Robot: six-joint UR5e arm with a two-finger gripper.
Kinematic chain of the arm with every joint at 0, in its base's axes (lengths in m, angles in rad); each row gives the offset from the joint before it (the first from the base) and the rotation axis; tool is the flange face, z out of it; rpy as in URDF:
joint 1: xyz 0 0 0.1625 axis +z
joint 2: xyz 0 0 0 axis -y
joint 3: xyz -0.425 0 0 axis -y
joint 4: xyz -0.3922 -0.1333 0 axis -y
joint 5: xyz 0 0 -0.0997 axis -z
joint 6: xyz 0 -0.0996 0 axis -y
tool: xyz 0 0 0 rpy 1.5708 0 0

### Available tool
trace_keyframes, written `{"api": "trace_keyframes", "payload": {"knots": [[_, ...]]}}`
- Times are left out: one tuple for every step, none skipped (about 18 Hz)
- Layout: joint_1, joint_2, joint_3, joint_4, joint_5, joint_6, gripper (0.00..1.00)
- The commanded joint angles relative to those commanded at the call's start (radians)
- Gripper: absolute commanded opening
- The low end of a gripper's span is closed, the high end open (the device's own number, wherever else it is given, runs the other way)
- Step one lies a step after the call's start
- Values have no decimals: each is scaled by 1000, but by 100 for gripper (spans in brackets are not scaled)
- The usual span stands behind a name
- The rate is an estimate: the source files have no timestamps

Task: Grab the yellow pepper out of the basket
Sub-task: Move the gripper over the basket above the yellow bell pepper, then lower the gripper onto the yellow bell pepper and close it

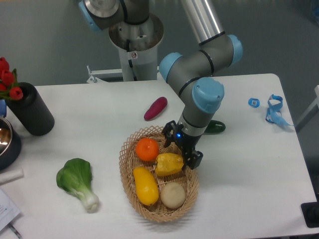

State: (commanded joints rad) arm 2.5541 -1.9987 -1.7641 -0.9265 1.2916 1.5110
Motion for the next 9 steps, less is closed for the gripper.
{"api": "trace_keyframes", "payload": {"knots": [[2, -8, -2, 0, 0, 2, 100], [2, -15, -2, 0, 0, 3, 100], [0, -20, 3, 2, 0, 6, 100], [2, -23, 9, 2, 2, 6, 100], [0, -26, 11, 2, 2, 6, 100], [0, -35, 12, 5, 2, 6, 100], [0, -43, 14, 15, 2, 5, 100], [0, -52, 14, 37, 3, 3, 97], [-2, -58, 11, 54, 3, 3, 88]]}}
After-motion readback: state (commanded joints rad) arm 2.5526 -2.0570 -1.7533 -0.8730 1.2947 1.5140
